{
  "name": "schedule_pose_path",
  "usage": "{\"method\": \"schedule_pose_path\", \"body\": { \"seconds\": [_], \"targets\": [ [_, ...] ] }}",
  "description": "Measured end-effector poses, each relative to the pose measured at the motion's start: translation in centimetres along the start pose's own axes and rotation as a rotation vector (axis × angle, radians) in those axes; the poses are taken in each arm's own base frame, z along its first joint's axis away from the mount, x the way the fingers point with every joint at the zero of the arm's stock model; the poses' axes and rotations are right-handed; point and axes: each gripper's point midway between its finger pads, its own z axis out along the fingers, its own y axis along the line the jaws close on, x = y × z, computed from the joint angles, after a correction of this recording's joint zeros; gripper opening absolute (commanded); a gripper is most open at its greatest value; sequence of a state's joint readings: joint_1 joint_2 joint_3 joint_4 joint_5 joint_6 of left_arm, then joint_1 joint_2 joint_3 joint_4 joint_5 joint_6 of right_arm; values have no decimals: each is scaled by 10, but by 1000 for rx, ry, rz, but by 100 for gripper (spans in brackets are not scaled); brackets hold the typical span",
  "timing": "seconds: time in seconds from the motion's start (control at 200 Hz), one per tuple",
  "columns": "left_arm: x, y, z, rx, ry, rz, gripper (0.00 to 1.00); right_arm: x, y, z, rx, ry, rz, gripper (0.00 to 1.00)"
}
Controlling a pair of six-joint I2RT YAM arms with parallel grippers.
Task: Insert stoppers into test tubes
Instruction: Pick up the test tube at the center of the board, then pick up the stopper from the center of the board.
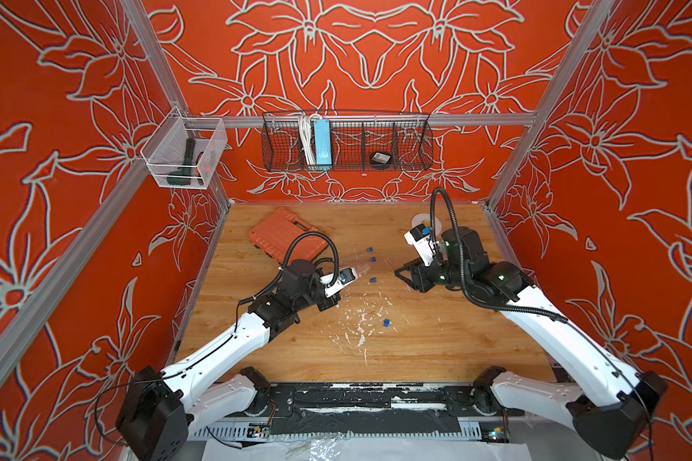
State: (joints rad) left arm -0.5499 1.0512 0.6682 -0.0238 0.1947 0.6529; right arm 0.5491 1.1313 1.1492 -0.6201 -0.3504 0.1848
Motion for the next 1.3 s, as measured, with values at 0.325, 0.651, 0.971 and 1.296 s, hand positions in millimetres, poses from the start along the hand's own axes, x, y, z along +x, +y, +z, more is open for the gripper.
{"method": "schedule_pose_path", "body": {
  "seconds": [0.325, 0.651, 0.971, 1.296],
  "targets": [
    [12, 1, 9, 2, 18, -17, 0, -49, -65, -11, 93, -102, -20, 41],
    [17, -1, 12, 10, -14, -49, 0, -18, -55, 9, -60, -100, -369, 48],
    [13, 4, 10, -9, -31, -44, 0, 105, -30, 69, -274, 359, -937, 45],
    [21, 8, 8, -51, -13, -44, 0, 162, -14, 94, -414, 508, -1269, 41]
  ]
}}
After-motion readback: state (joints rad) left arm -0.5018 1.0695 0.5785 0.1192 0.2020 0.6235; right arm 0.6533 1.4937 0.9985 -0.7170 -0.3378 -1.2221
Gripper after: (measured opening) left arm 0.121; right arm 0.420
